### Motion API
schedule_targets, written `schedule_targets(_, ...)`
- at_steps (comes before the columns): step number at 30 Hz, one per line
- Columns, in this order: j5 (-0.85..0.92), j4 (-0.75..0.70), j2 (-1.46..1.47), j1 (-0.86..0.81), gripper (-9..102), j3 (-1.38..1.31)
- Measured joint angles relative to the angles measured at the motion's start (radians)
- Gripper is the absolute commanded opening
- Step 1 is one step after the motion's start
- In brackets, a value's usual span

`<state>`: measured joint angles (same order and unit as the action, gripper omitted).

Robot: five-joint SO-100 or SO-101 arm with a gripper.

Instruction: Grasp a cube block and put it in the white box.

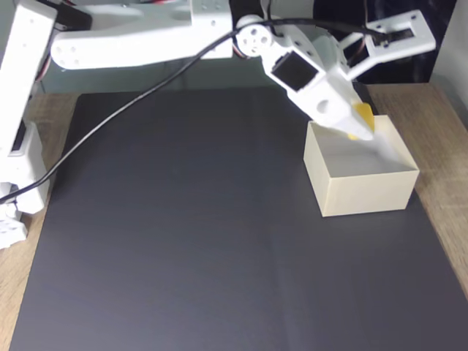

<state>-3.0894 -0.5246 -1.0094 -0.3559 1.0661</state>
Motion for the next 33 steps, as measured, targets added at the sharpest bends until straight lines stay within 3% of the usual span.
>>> schedule_targets(9,0.0,0.0,0.092,-0.002,5,-0.087)
schedule_targets(24,-0.002,-0.005,0.127,0.008,34,-0.13)
schedule_targets(33,-0.002,-0.015,0.129,0.008,31,-0.13)
